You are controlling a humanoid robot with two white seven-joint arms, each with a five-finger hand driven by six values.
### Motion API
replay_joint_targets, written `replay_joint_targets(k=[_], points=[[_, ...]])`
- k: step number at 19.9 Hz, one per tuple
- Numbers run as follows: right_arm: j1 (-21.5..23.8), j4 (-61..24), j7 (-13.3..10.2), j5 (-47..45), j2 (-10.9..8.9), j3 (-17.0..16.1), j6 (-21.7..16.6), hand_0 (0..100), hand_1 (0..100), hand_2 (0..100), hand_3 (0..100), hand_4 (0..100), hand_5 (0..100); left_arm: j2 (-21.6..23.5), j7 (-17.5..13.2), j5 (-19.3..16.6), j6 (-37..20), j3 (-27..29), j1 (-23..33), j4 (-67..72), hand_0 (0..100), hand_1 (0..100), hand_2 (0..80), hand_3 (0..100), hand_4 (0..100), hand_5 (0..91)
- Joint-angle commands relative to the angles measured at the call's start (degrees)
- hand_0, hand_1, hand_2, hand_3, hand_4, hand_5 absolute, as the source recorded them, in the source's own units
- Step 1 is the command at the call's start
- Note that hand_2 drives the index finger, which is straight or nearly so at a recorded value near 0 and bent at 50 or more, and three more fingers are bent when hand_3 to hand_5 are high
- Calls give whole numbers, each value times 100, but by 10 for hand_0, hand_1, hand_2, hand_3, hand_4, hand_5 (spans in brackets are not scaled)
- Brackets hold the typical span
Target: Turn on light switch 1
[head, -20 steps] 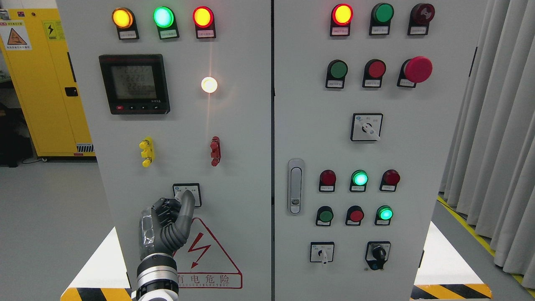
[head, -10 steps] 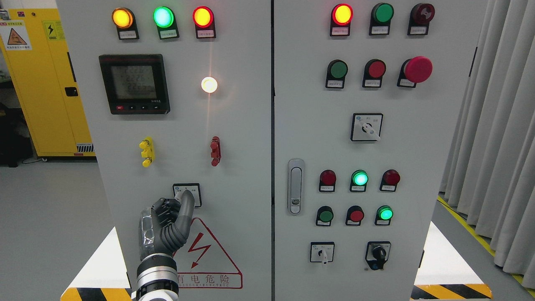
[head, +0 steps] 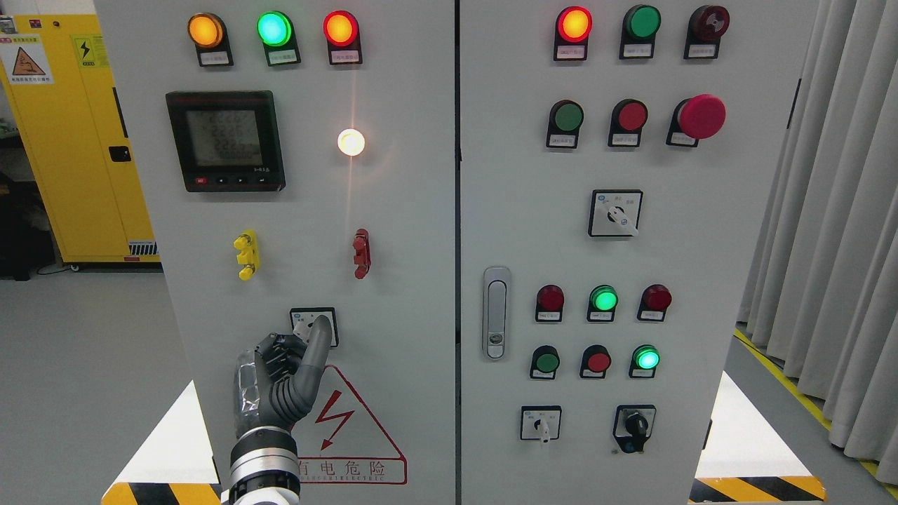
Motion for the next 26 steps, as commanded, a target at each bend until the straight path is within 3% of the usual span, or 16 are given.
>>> replay_joint_targets(k=[1,12,22,26], points=[[0,0,5,0,0,0,-5,0,500,40,0,0,0,8,-25,5,-27,-5,89,-35,44,444,638,978,894,852],[0,0,4,0,0,0,-5,0,500,40,0,0,0,69,2,-4,-659,-14,703,-237,14,440,648,988,896,847],[0,0,5,0,0,0,-5,0,500,40,0,0,0,262,-33,13,-2512,100,2188,-247,23,416,663,995,905,848],[0,0,5,0,0,0,-5,0,500,40,0,0,0,368,-436,364,-3137,433,2970,-98,24,383,679,1000,930,862]])
